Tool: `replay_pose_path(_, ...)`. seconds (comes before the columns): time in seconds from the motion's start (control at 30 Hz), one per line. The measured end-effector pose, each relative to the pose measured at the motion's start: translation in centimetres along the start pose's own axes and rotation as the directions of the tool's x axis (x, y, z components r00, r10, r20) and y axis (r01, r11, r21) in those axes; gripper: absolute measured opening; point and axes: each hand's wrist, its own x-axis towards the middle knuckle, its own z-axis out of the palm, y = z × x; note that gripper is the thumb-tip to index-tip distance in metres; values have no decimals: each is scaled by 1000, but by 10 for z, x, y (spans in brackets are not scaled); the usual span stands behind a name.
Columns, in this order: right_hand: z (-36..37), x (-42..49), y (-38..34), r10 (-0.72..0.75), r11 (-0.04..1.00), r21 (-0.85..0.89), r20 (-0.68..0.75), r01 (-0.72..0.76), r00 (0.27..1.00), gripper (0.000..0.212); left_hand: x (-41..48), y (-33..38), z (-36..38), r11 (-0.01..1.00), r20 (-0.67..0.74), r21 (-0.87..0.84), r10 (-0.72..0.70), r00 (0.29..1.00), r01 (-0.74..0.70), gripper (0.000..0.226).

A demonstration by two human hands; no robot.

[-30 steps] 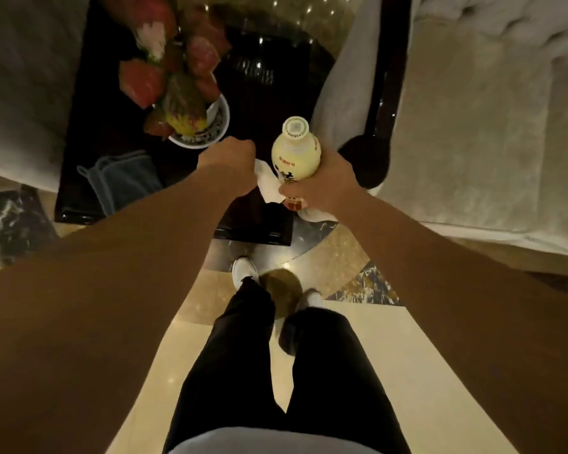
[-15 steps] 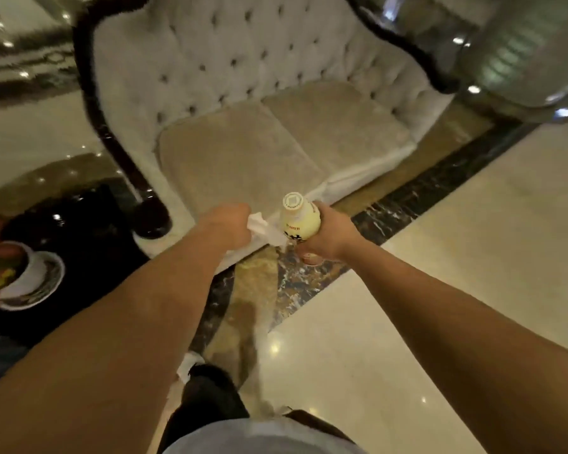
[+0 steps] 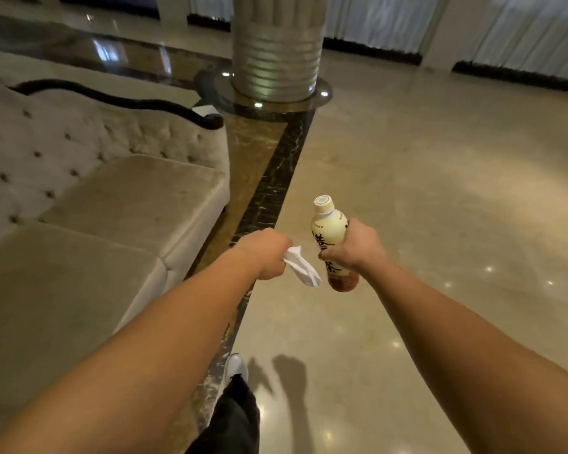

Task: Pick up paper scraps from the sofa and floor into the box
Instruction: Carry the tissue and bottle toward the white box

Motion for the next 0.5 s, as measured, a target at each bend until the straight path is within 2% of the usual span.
replay_pose_path(0.17, 0, 91, -12, 33, 997, -69, -11, -34, 999, 64, 100, -35, -14, 998, 50, 47, 34, 998, -36, 15)
replay_pose_path(0.33, -6, 214, -59, 21, 988, -153, 82, -8, 996, 61, 216, -106, -53, 1000, 94, 11, -21, 995, 20, 20)
replay_pose_path(0.5, -13, 327, -113, -20, 986, -162, 143, 43, 989, 62, 322, -173, -101, 998, 114, -29, -59, 992, 63, 17)
